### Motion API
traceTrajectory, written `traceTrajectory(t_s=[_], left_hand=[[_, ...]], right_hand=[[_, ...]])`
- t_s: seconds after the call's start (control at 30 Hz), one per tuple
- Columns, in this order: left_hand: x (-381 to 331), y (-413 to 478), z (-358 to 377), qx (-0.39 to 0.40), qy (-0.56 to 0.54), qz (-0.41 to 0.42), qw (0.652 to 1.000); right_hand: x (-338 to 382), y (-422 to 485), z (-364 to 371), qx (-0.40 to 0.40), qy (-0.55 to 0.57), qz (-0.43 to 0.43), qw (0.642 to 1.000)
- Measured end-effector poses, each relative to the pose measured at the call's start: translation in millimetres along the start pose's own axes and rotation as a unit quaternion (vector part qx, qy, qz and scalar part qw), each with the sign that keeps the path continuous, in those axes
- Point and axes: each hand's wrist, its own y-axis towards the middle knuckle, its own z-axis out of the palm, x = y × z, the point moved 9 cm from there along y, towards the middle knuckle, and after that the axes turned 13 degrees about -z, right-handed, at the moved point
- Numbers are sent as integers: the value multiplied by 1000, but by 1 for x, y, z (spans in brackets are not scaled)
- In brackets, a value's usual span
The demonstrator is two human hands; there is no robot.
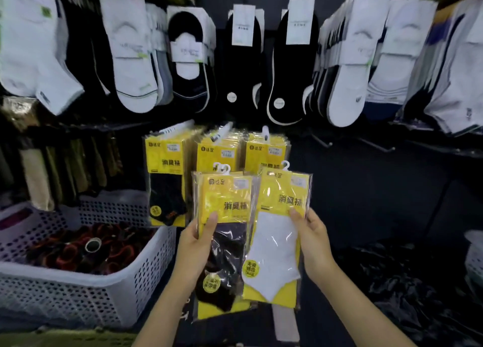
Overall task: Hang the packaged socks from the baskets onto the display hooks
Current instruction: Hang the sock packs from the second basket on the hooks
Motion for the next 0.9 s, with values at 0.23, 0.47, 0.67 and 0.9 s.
traceTrajectory(t_s=[0.23, 0.47, 0.67, 0.9], left_hand=[[-22, 17, -59, -89, -8, 30, 996], [-23, 16, -73, -111, -23, 34, 993], [-10, 13, -61, -84, -46, 13, 995], [19, 6, -46, -70, -53, -40, 995]], right_hand=[[18, 63, 26, 27, -52, -49, 997], [-17, 95, 30, -2, -111, -5, 994], [-43, 108, 8, -143, -152, 76, 975], [-39, 68, 1, -161, -129, 75, 976]])
